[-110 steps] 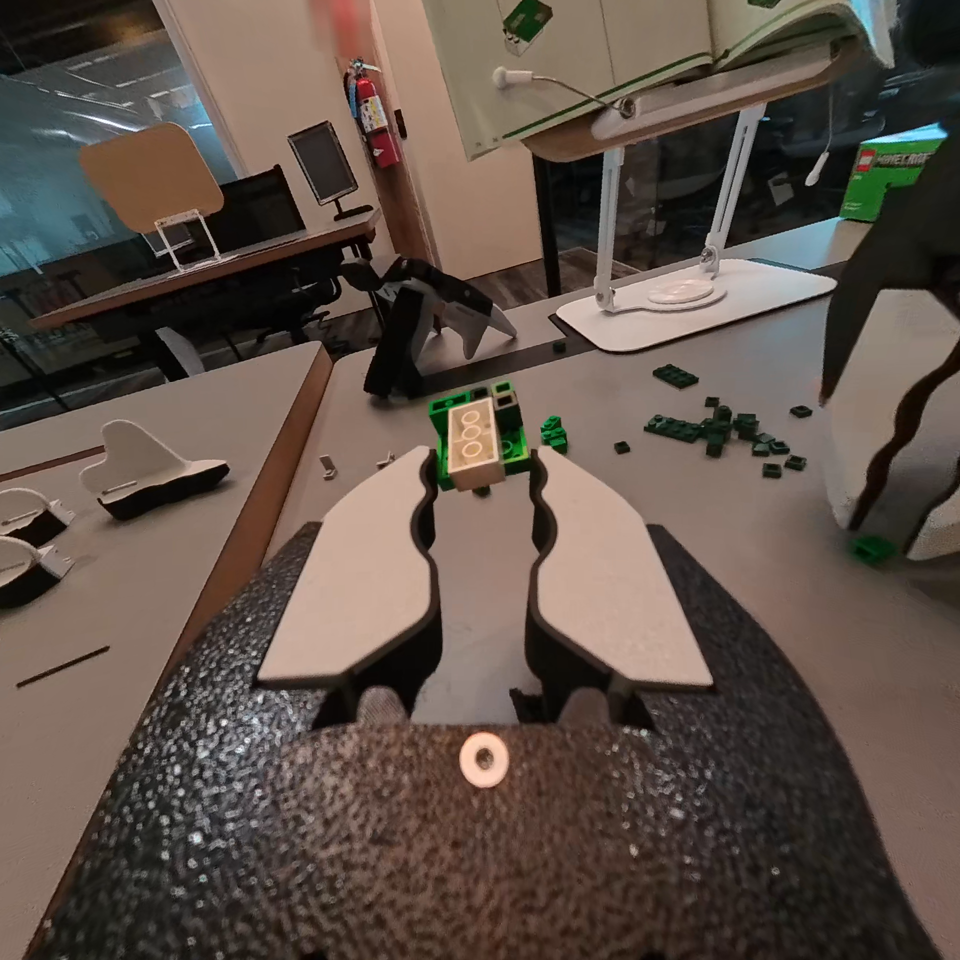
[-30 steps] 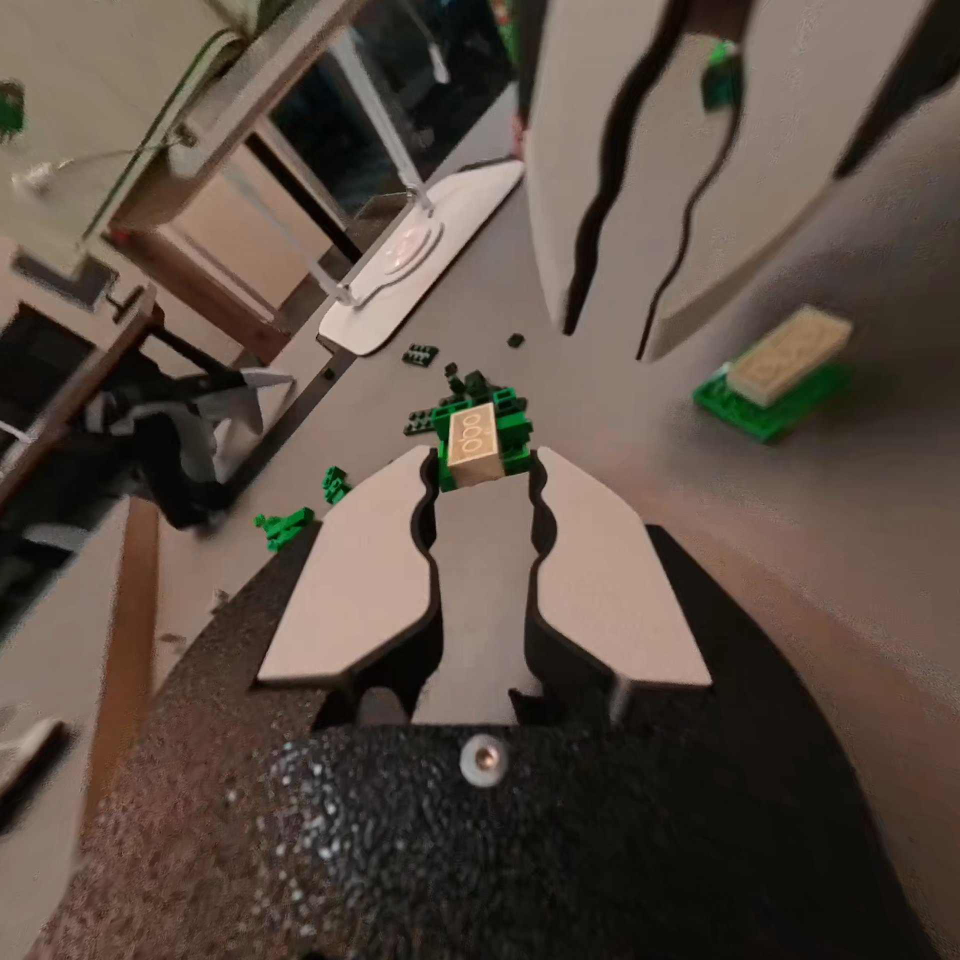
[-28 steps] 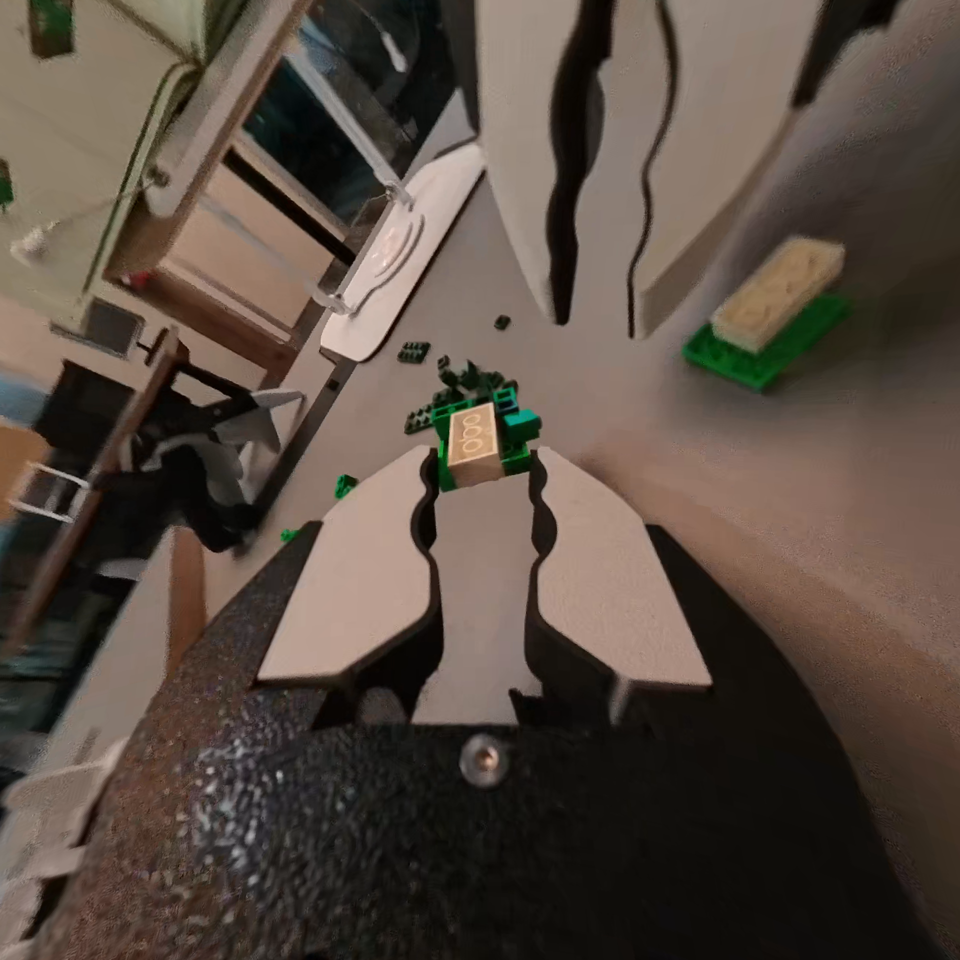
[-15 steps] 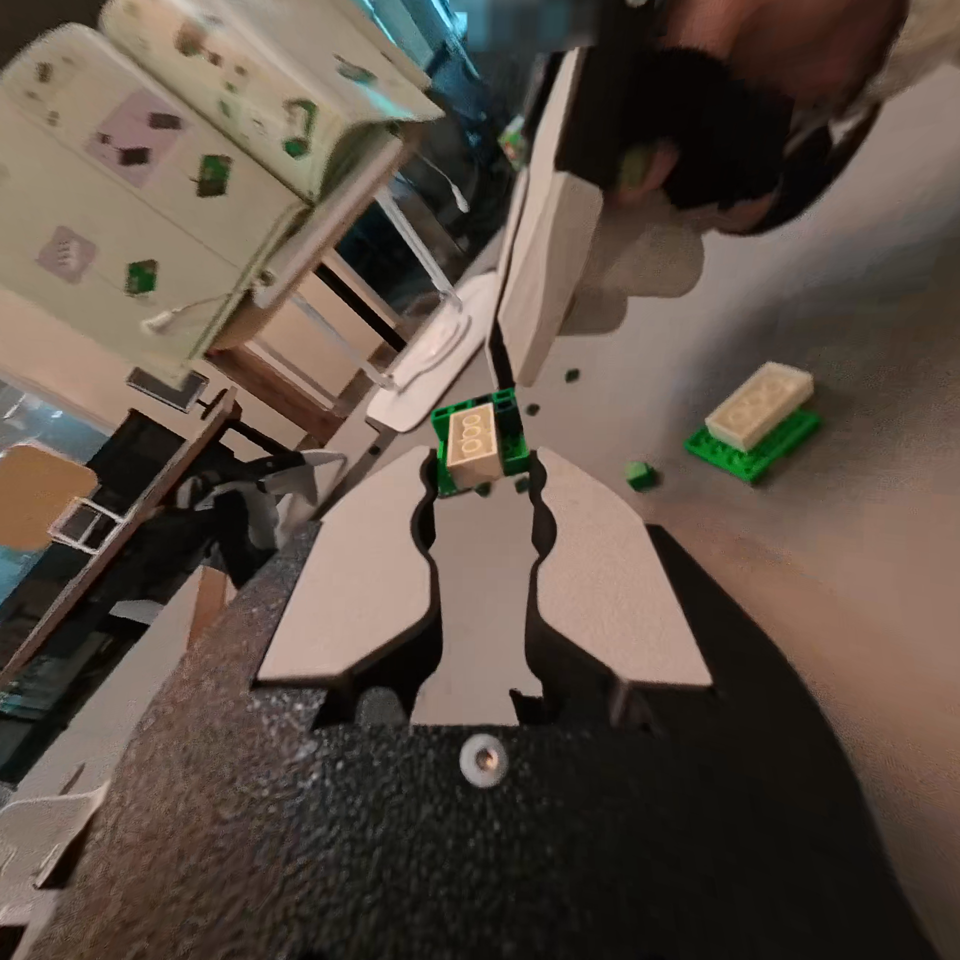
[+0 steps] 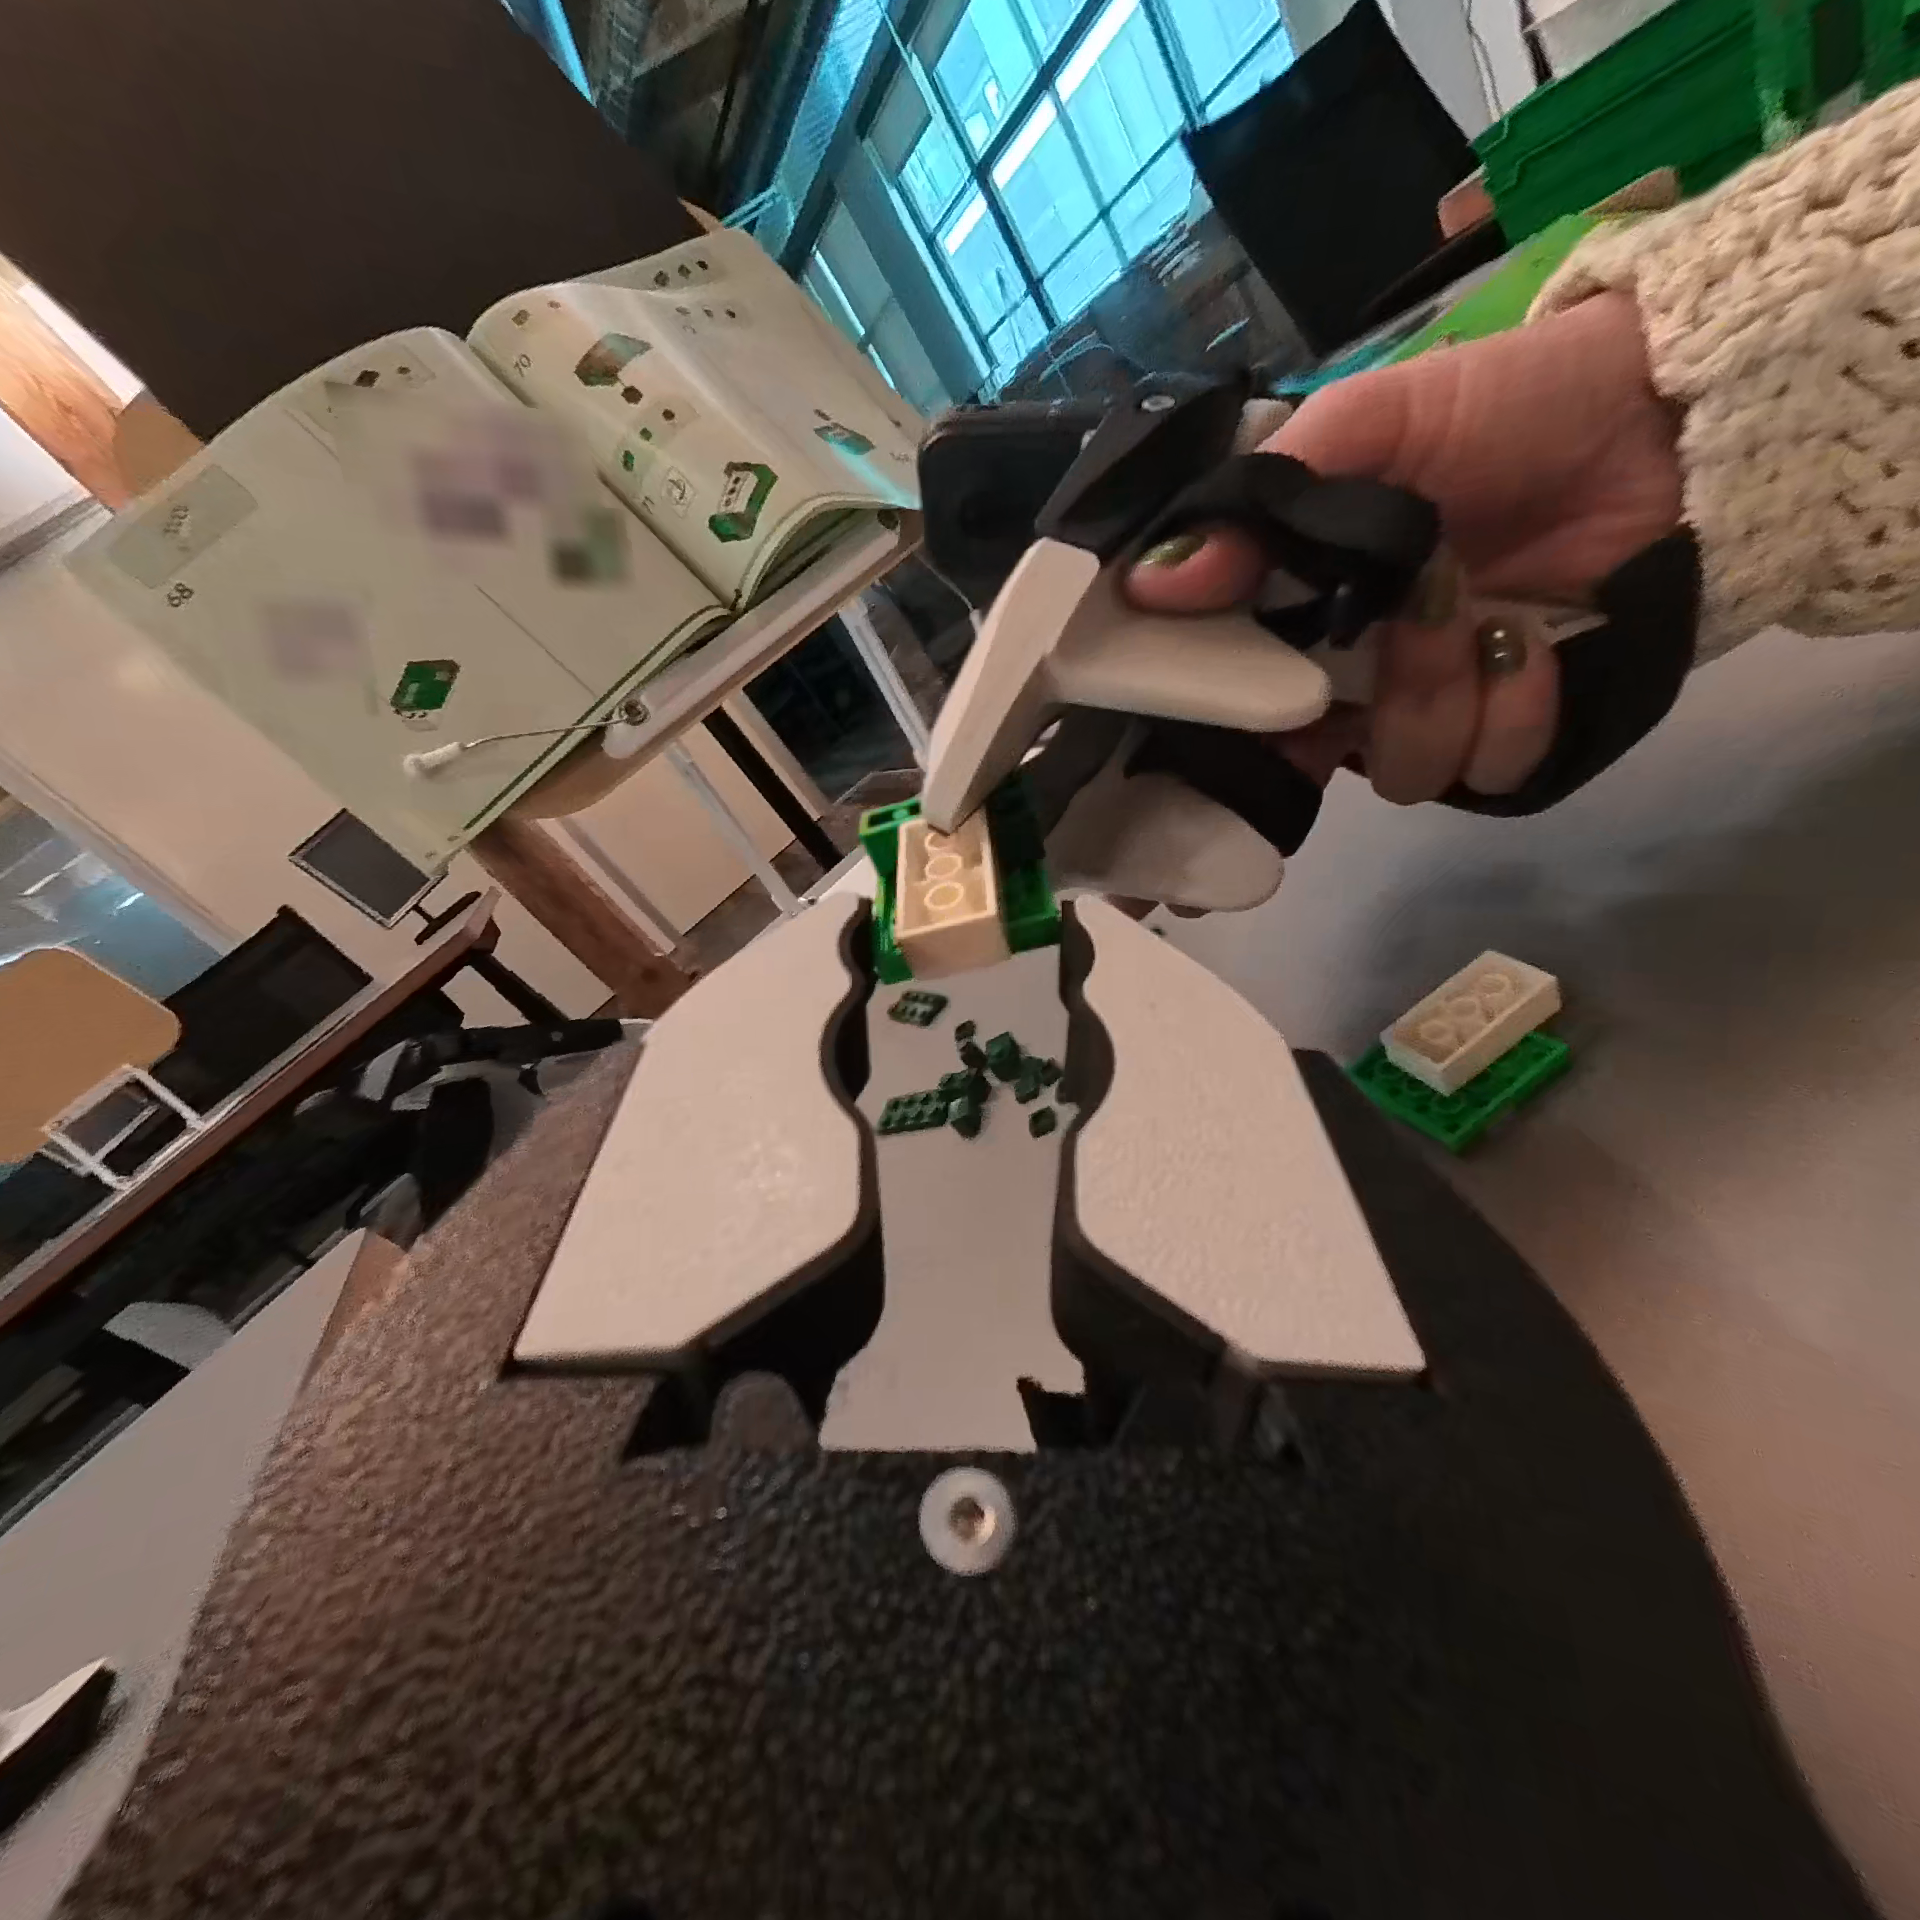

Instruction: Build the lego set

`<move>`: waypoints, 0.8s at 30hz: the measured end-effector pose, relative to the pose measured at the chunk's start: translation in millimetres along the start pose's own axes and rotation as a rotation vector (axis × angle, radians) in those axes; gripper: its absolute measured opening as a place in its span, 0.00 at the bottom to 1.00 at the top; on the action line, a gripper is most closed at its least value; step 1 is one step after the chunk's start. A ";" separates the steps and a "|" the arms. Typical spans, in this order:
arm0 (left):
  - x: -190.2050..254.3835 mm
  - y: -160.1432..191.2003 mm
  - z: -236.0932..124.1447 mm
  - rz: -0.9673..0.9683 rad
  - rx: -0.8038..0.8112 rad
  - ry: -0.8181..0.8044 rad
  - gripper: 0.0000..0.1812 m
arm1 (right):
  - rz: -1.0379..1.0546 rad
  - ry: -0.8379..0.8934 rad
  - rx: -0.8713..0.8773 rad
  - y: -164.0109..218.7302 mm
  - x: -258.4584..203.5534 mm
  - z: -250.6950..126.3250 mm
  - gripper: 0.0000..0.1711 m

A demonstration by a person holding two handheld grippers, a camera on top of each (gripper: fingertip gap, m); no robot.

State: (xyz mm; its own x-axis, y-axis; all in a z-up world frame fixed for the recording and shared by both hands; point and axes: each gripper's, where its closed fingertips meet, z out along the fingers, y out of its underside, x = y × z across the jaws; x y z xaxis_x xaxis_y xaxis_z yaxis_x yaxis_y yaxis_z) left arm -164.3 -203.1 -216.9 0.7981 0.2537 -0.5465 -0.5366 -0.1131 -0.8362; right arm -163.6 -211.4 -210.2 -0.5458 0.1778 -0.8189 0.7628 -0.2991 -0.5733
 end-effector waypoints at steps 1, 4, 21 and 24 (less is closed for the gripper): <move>2.5 -2.7 -0.5 -0.021 0.022 0.028 0.19 | 0.000 -0.006 -0.027 1.3 -1.6 -1.3 0.11; 14.8 -13.5 -6.4 -0.134 0.102 0.183 0.29 | 0.031 -0.059 -0.176 10.5 -10.6 -8.5 0.11; 67.9 -32.5 -16.0 -0.104 0.125 0.498 0.25 | 0.127 -0.129 -0.835 66.7 -33.4 -26.8 0.11; 62.9 -27.6 -15.0 -0.105 0.094 0.483 0.25 | 0.112 -0.104 -0.807 63.7 -29.7 -23.3 0.11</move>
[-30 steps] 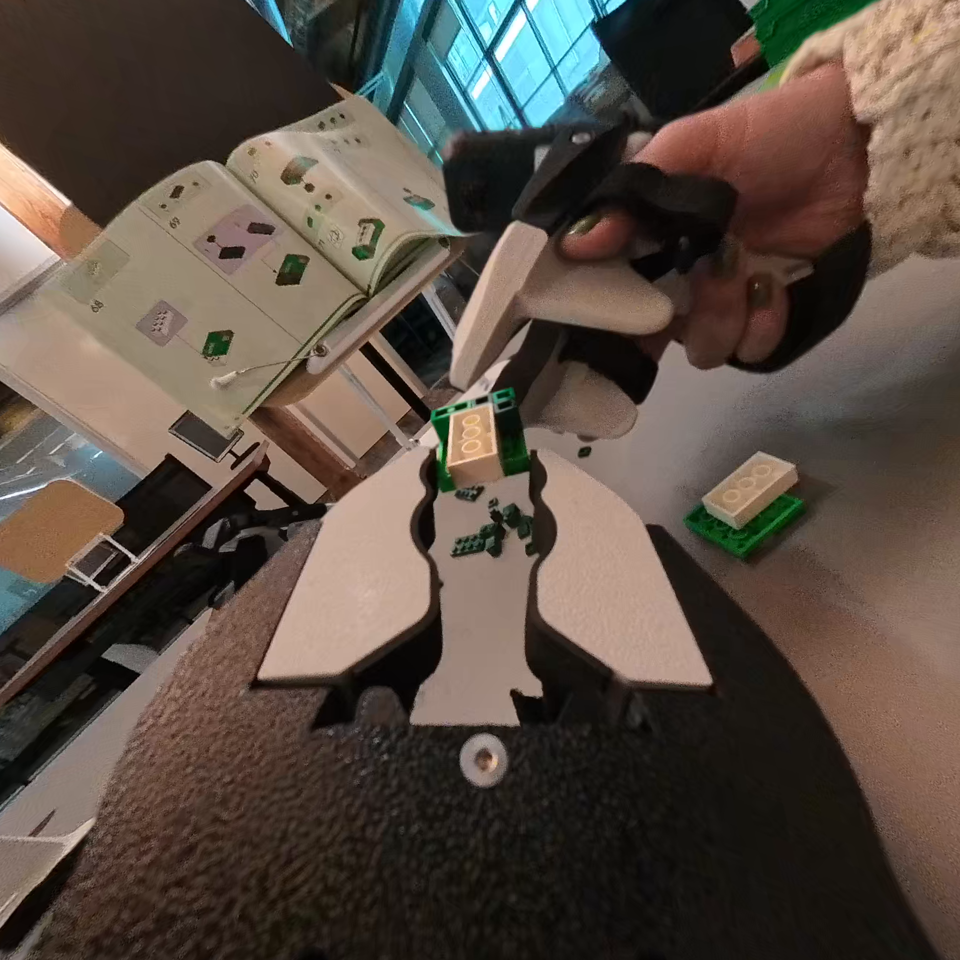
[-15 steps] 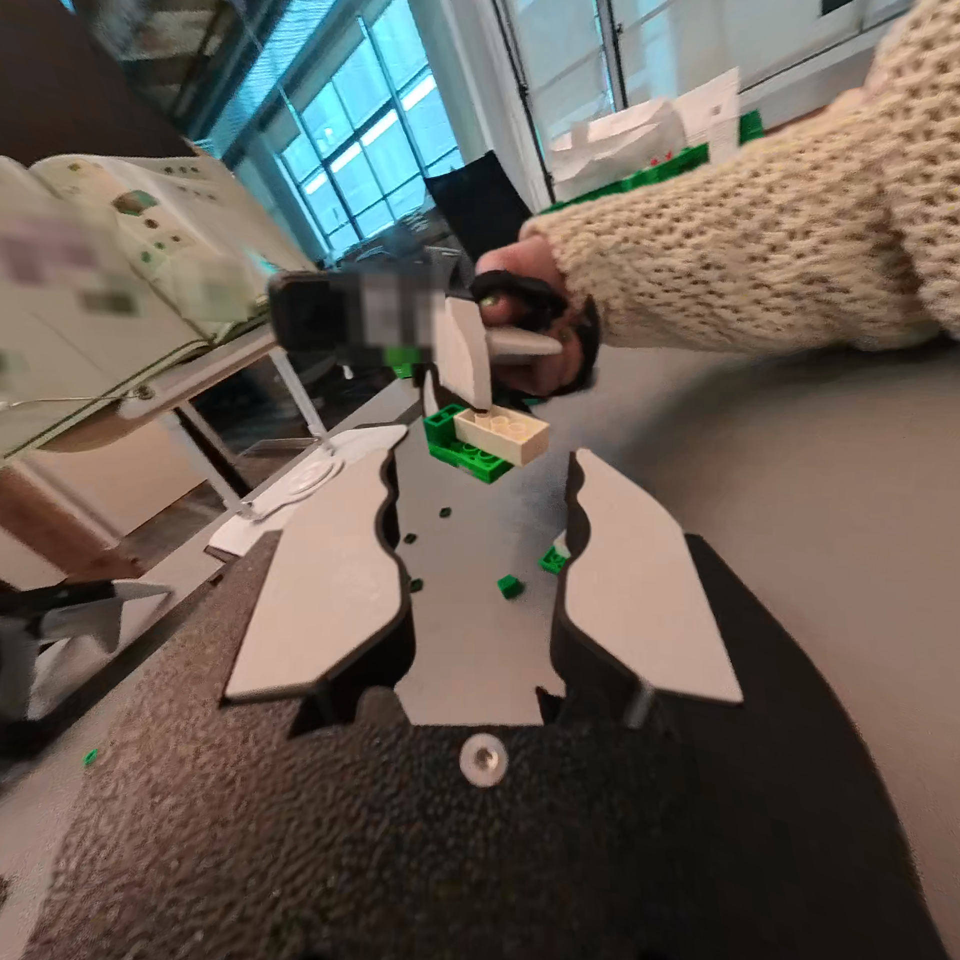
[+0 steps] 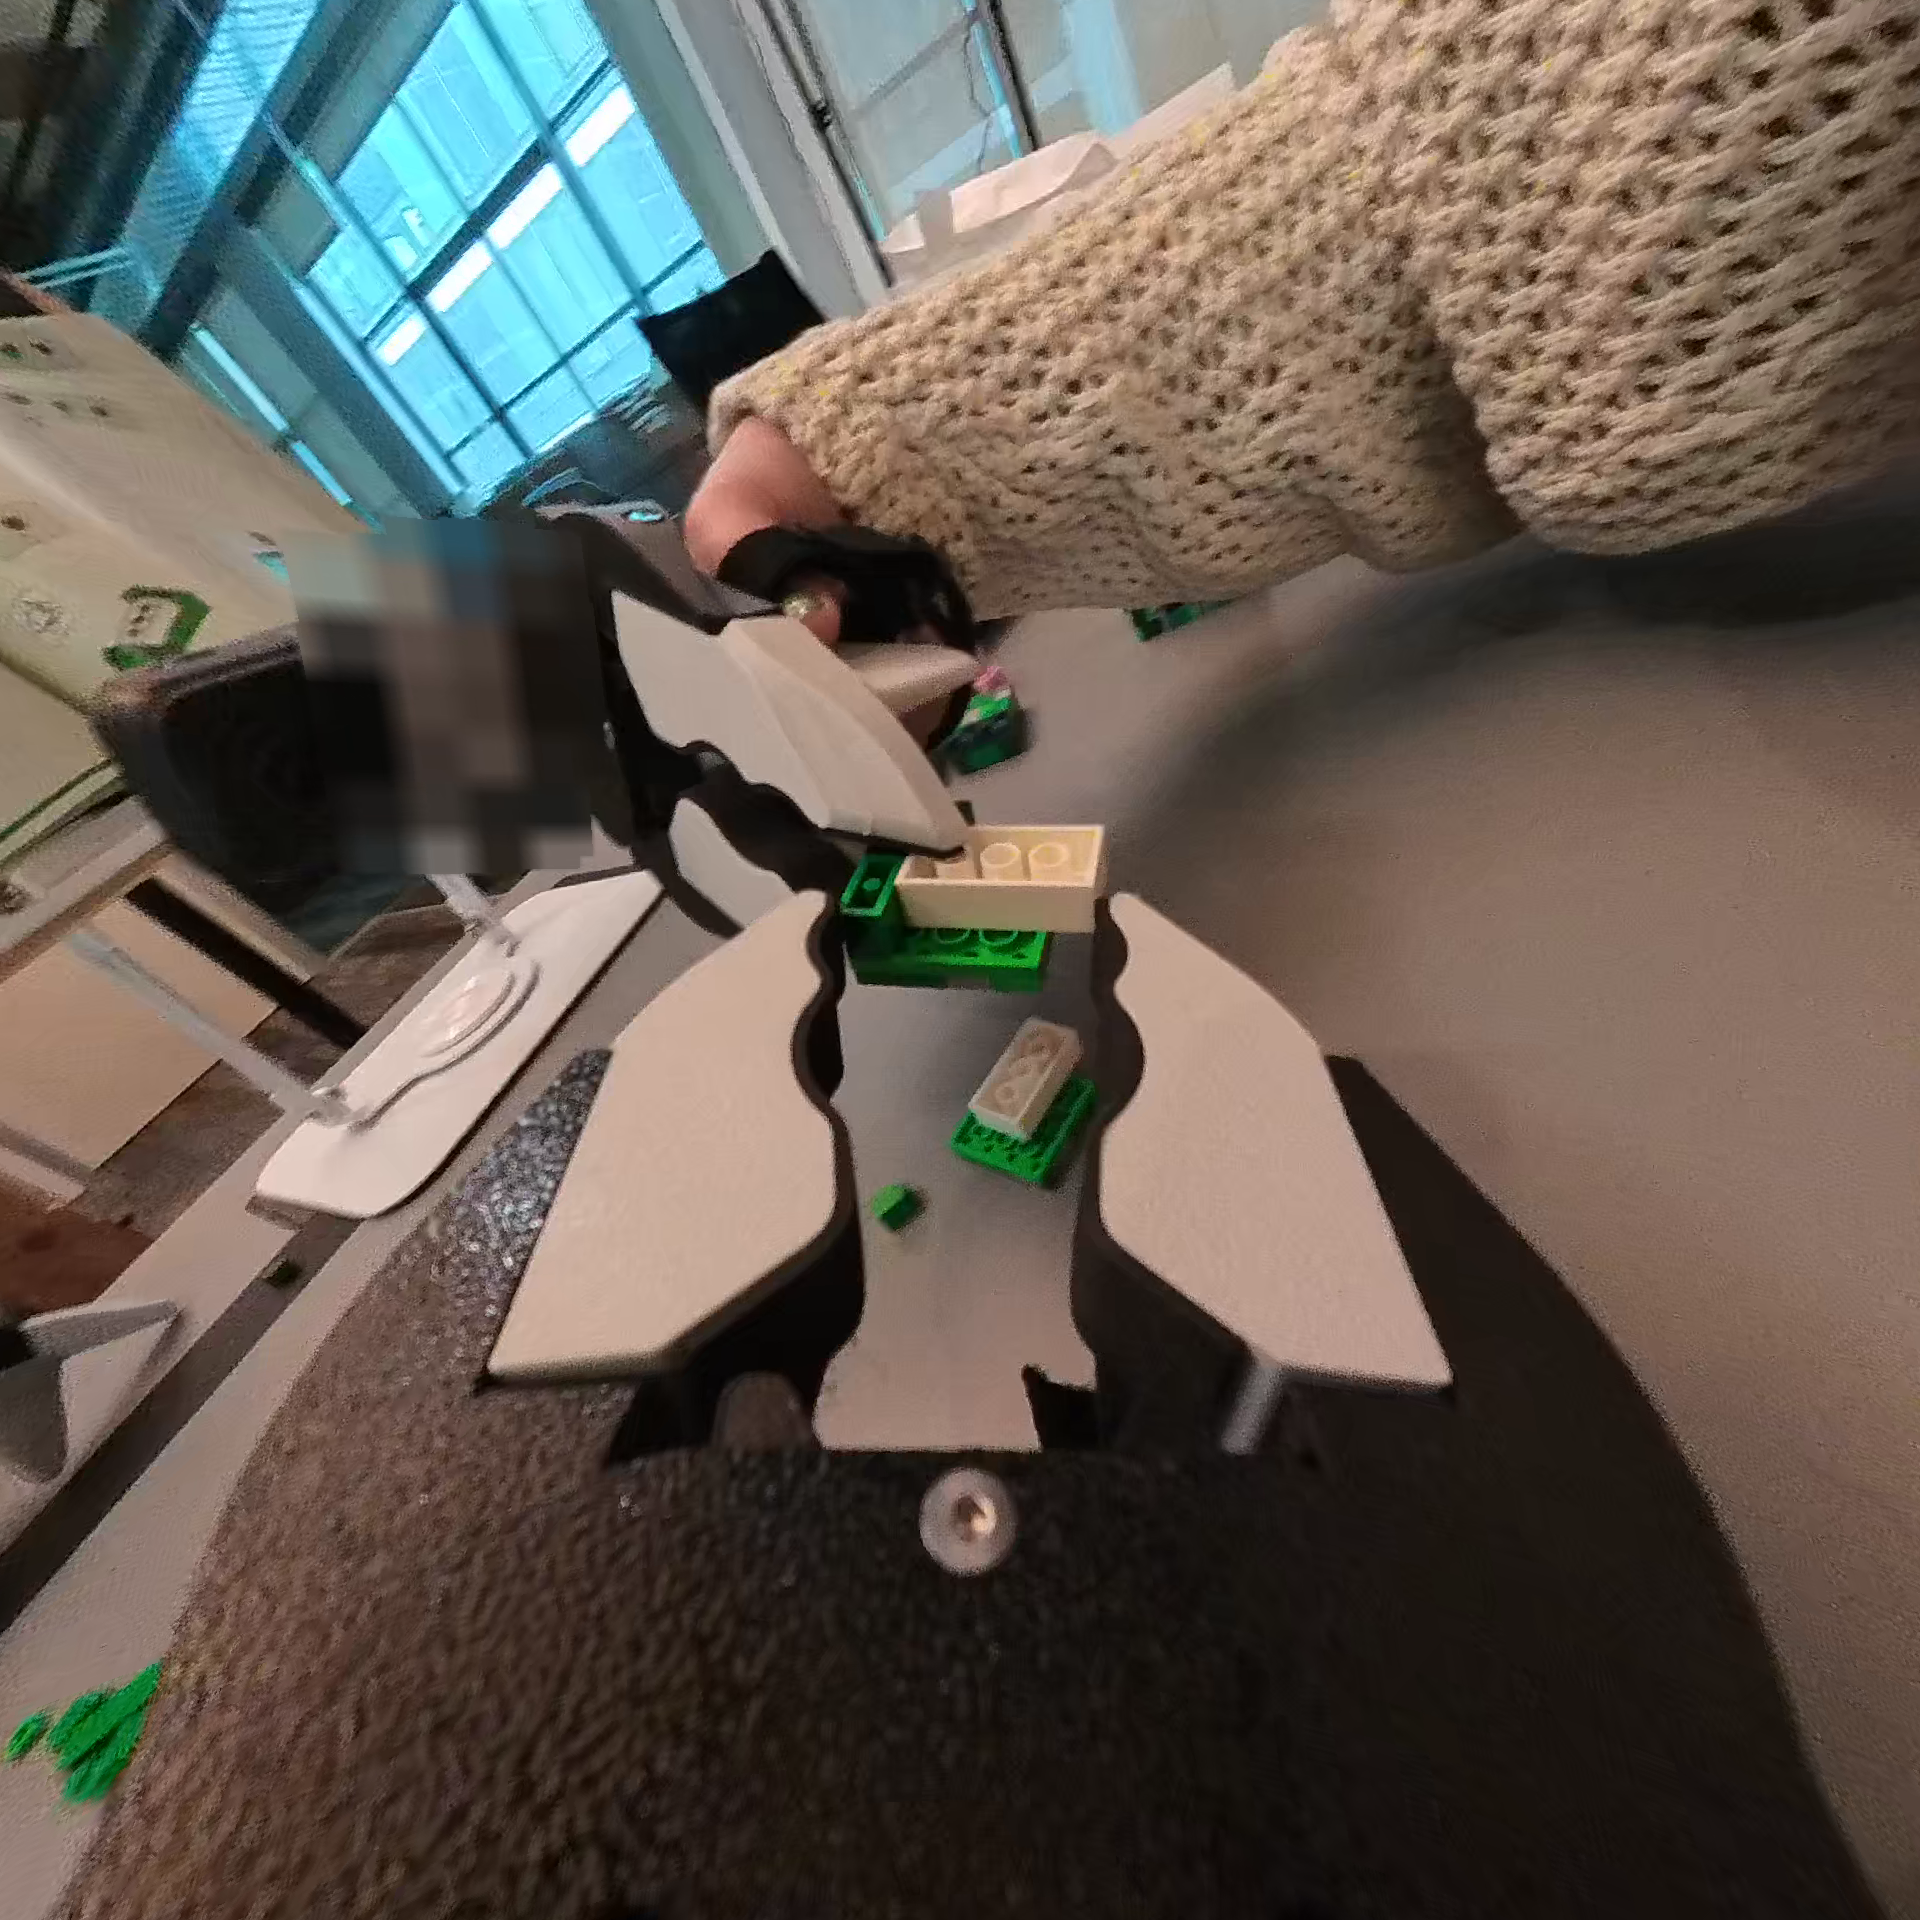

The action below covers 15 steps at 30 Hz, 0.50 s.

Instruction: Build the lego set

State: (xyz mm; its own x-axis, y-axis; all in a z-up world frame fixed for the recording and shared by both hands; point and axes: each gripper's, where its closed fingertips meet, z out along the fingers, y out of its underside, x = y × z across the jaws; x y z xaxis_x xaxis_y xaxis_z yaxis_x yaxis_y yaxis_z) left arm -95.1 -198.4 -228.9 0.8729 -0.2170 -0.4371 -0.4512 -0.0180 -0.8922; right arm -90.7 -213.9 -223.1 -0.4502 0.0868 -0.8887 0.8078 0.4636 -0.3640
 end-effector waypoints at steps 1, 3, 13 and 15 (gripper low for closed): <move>-11.1 6.1 -2.1 0.001 -0.034 -0.061 0.25 | -0.008 0.047 0.050 -7.6 5.6 -5.5 0.13; -38.4 21.8 -12.7 -0.026 -0.105 -0.203 0.25 | -0.011 0.218 0.169 -24.0 25.1 -24.4 0.15; -118.2 65.9 -75.6 -0.109 -0.287 -0.720 0.25 | 0.257 0.773 -0.104 -9.2 95.3 -36.3 0.14; -128.7 70.6 -91.0 -0.102 -0.305 -0.814 0.25 | 0.304 0.821 -0.230 -8.1 103.7 -36.0 0.16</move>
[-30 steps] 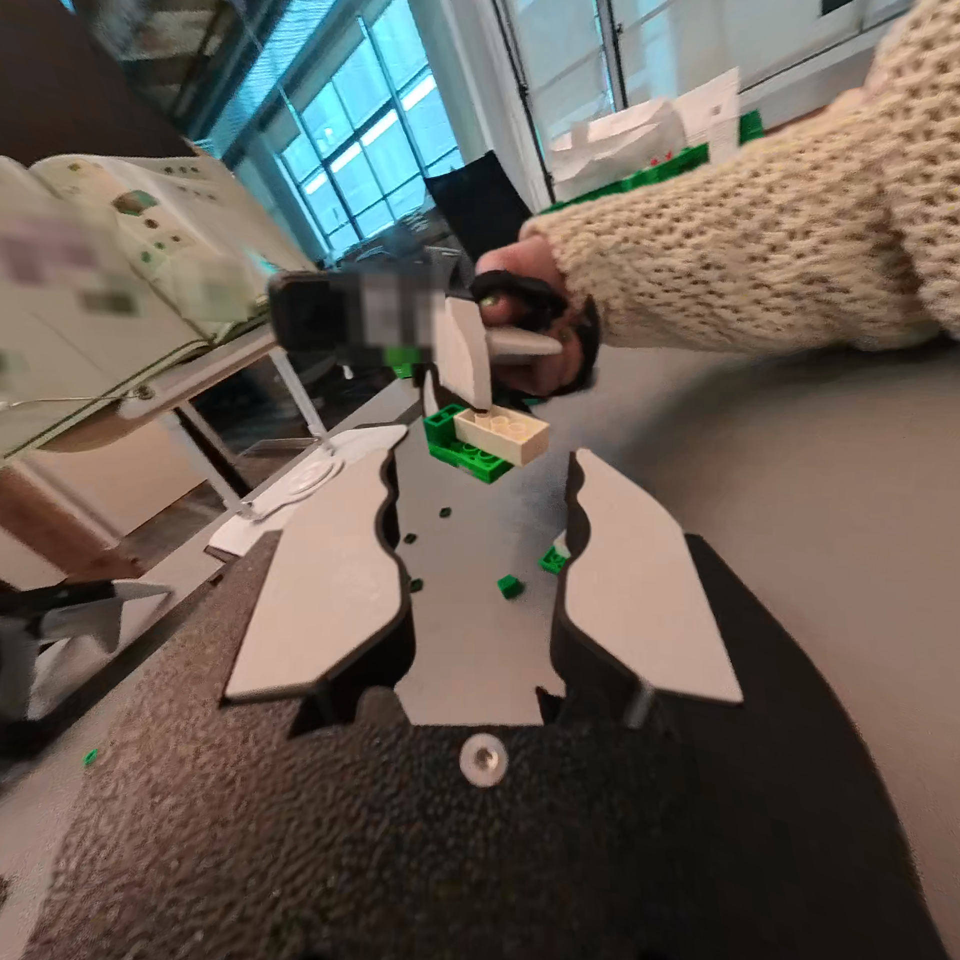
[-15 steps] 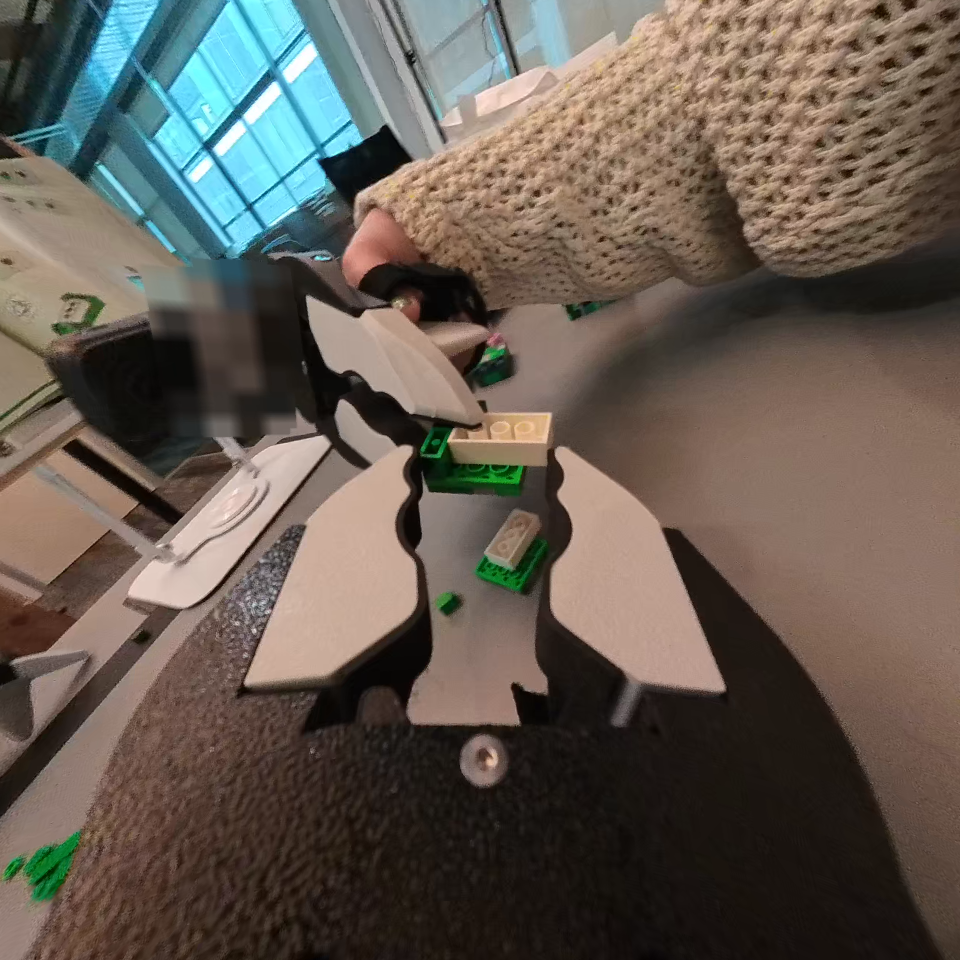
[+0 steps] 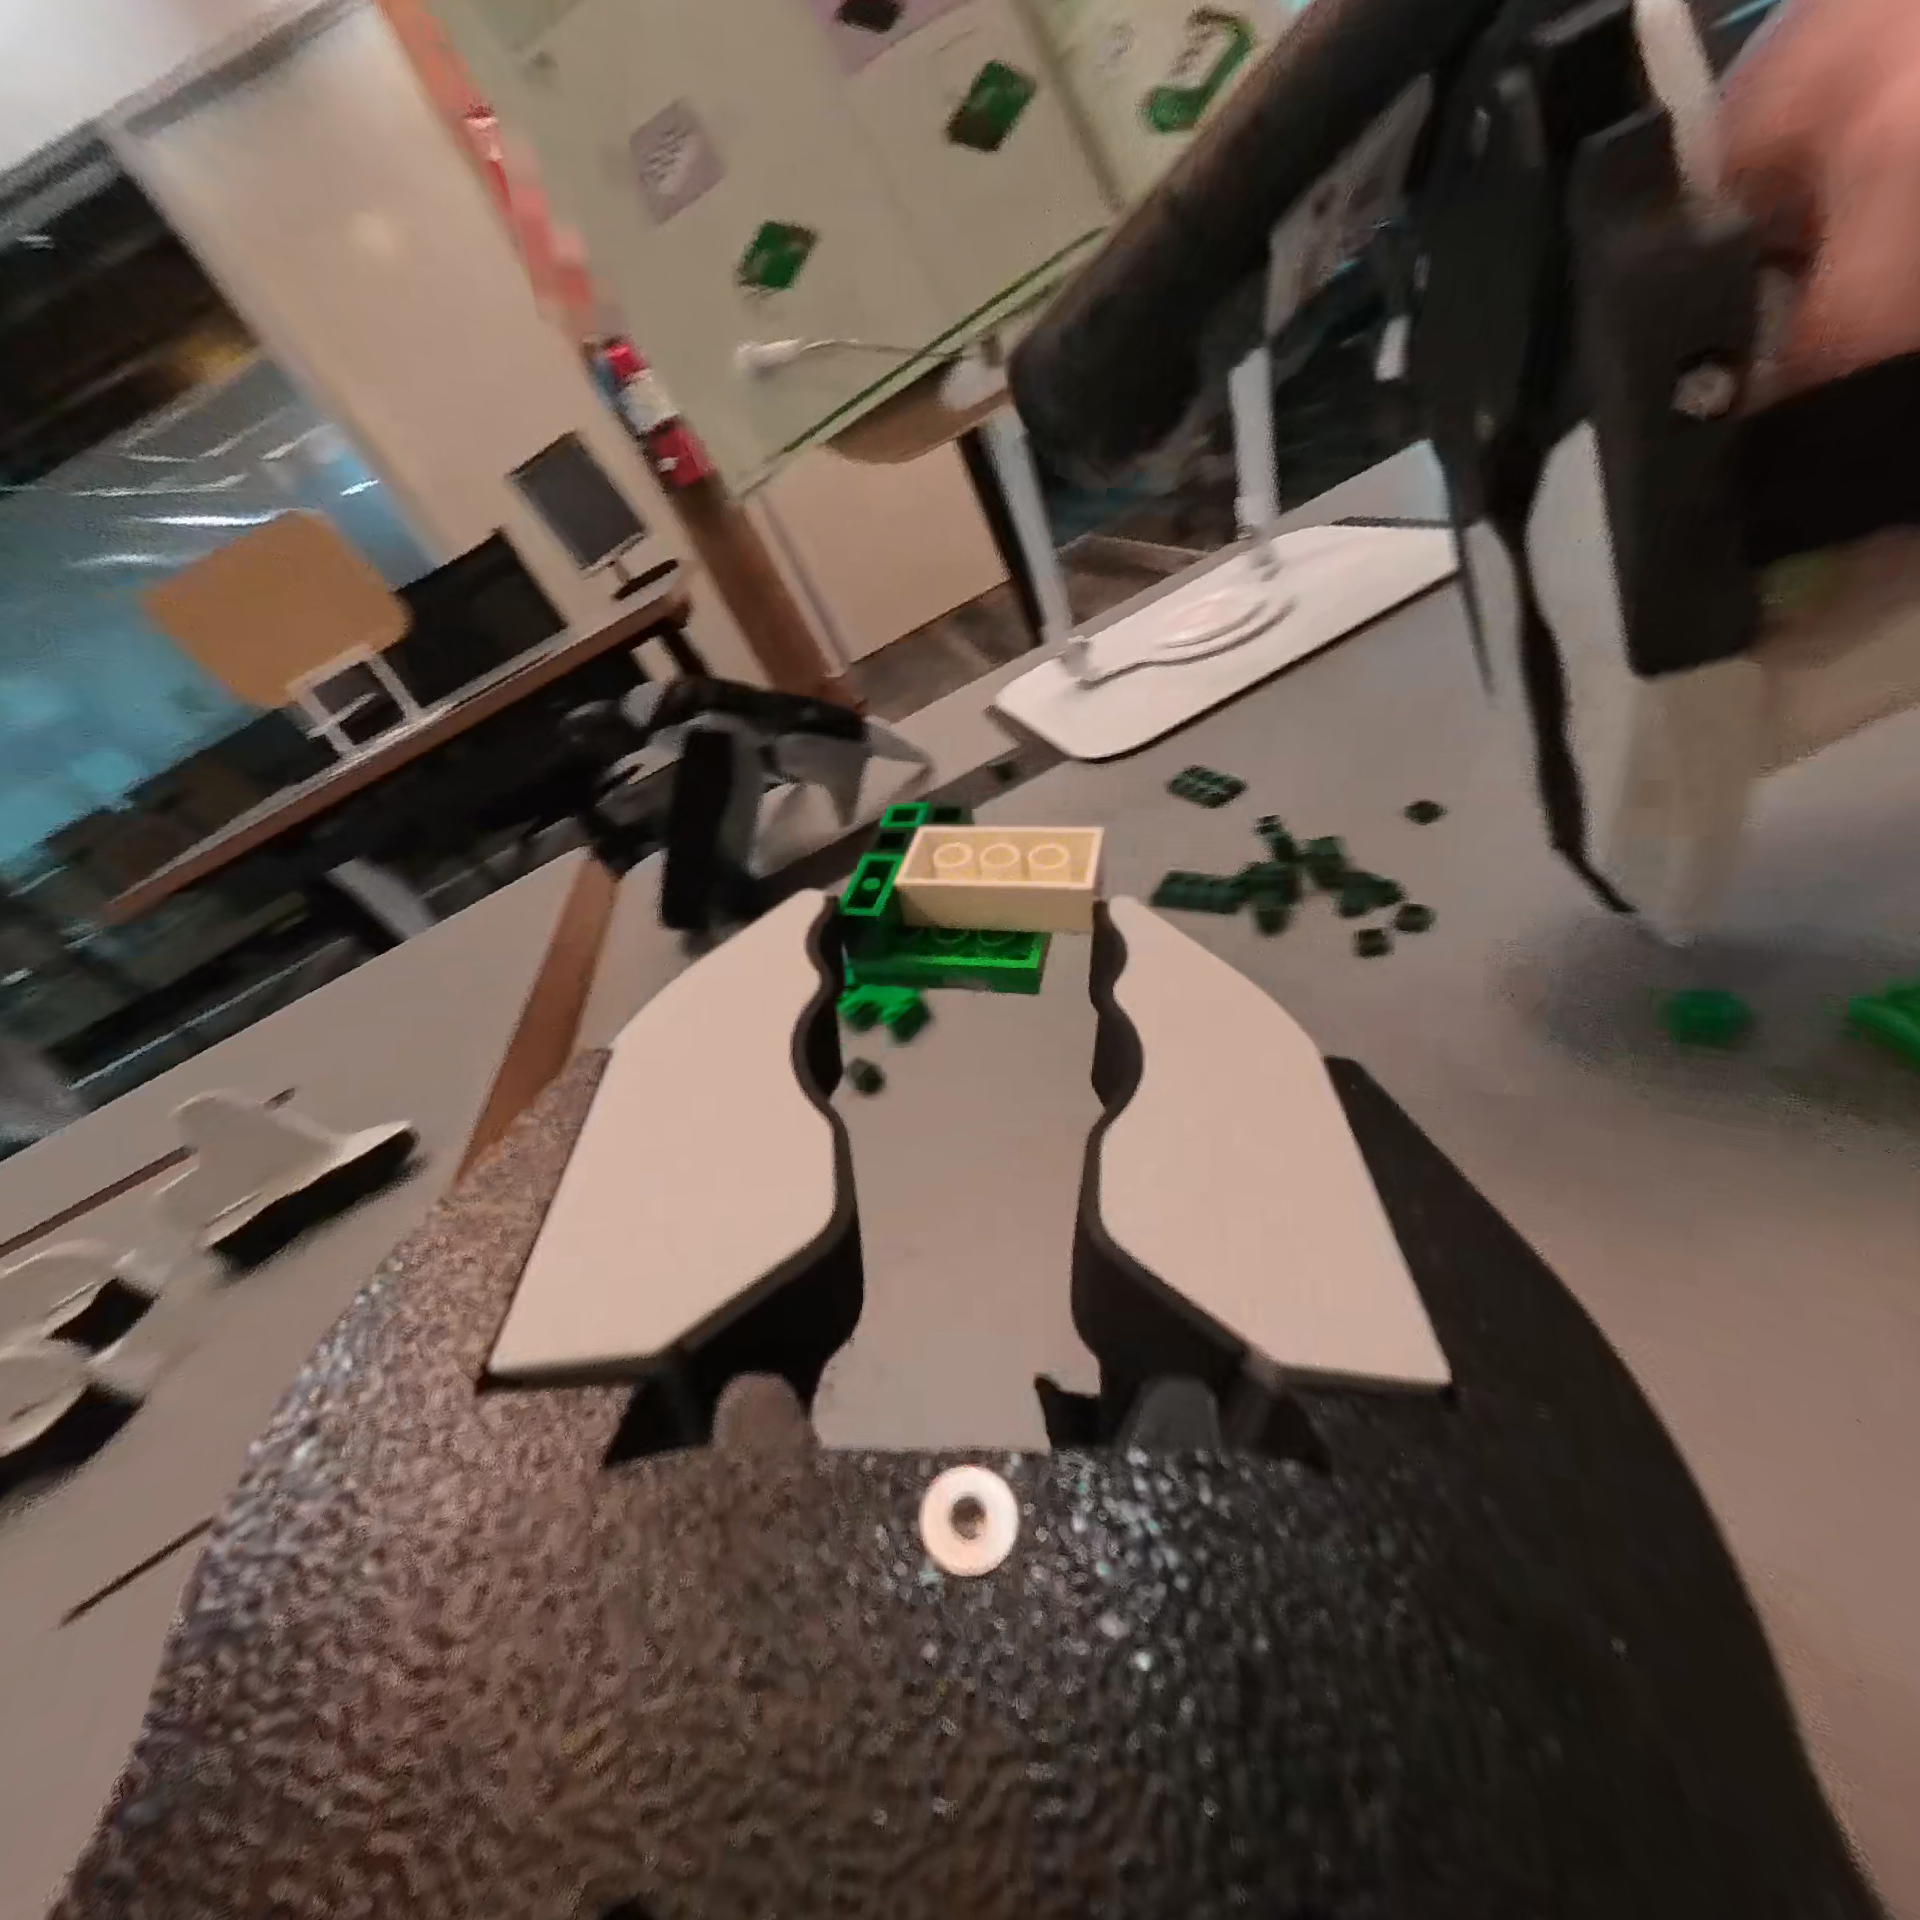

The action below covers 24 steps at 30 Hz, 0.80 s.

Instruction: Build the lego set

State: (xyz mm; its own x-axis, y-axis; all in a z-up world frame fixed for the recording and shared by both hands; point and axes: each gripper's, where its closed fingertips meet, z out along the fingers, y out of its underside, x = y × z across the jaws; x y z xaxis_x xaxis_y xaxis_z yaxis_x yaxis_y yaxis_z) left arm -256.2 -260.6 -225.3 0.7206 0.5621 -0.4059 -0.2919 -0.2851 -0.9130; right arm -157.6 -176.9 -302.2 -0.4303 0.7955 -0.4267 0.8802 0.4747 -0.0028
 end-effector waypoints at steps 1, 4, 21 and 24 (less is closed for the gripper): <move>-8.6 2.4 -1.1 -0.005 -0.006 -0.042 0.25 | -0.008 0.042 -0.064 -0.5 2.7 2.3 0.16; -29.9 6.9 -6.1 -0.032 -0.007 -0.140 0.25 | -0.029 0.103 -0.232 -1.1 -0.4 7.4 0.14; -21.6 -0.6 -6.8 0.055 -0.009 -0.126 0.25 | 0.025 0.278 -0.591 10.2 2.9 19.4 0.11; -20.0 -0.5 -6.2 0.045 -0.009 -0.113 0.25 | 0.026 0.276 -0.602 13.3 3.0 20.6 0.11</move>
